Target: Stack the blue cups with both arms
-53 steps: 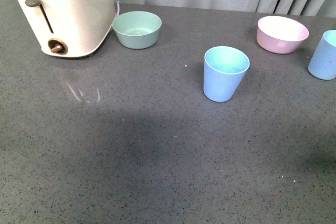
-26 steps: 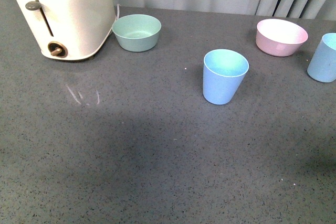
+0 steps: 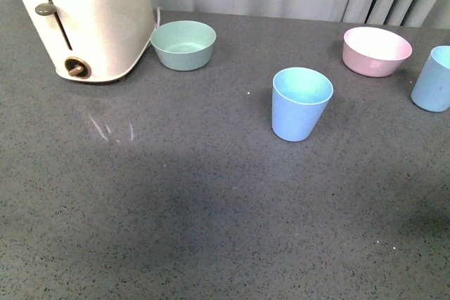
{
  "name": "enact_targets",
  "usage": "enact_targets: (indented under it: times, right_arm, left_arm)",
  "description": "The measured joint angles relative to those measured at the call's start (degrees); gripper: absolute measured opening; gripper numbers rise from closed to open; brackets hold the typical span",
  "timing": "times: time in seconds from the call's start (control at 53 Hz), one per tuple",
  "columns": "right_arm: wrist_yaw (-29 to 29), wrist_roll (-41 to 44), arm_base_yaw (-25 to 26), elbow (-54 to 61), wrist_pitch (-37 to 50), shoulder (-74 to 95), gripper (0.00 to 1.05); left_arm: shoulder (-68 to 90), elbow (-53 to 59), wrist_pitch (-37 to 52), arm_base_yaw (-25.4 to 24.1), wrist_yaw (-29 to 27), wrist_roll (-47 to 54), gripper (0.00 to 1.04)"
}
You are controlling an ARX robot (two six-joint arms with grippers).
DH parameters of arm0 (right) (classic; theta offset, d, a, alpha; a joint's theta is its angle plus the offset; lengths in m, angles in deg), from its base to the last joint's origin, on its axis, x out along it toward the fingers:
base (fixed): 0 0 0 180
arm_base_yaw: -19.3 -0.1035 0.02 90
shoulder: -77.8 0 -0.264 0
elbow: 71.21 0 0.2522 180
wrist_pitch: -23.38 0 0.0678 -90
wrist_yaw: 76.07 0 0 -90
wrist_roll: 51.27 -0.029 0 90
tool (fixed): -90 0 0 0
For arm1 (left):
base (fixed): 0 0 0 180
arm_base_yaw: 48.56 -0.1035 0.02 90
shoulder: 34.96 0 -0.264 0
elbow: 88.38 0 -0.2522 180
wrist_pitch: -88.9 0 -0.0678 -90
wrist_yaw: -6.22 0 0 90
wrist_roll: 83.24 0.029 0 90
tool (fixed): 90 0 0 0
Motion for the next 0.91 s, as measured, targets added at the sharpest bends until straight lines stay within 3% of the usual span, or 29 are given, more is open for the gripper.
enact_targets:
  times: [0.075,0.17,0.208,0.283,0.415,0.509,0.604,0.906]
  right_arm:
    - [-0.02,0.02,0.00,0.00,0.00,0.00,0.96]
    - [-1.40,-2.97,1.05,-4.50,-11.28,8.44,0.96]
    - [-0.42,-2.86,2.40,-5.46,-11.06,12.70,0.96]
    - [0.83,-0.70,5.09,-6.95,-5.42,21.53,0.96]
    - [4.02,10.64,8.20,-17.66,15.02,49.99,0.96]
    - [2.93,16.52,8.00,-25.55,20.98,64.74,0.96]
    - [2.73,21.40,7.15,-34.51,19.04,79.21,0.96]
    - [-1.88,29.24,3.78,-53.37,14.29,102.77,0.96]
  left_arm:
    - [0.00,0.00,0.00,0.00,0.00,-0.02,0.02]
    - [0.00,0.00,0.00,-0.02,-0.02,0.00,0.22]
    - [0.00,0.00,0.00,0.00,0.00,0.00,0.26]
    - [0.00,0.00,0.00,-0.02,0.00,0.00,0.37]
    - [0.00,0.00,0.00,-0.02,-0.02,0.00,0.65]
    - [0.00,0.00,0.00,0.00,0.00,0.00,0.79]
    - [0.00,0.00,0.00,-0.02,-0.02,0.00,0.95]
    - [0.00,0.00,0.00,0.00,0.00,0.11,0.96]
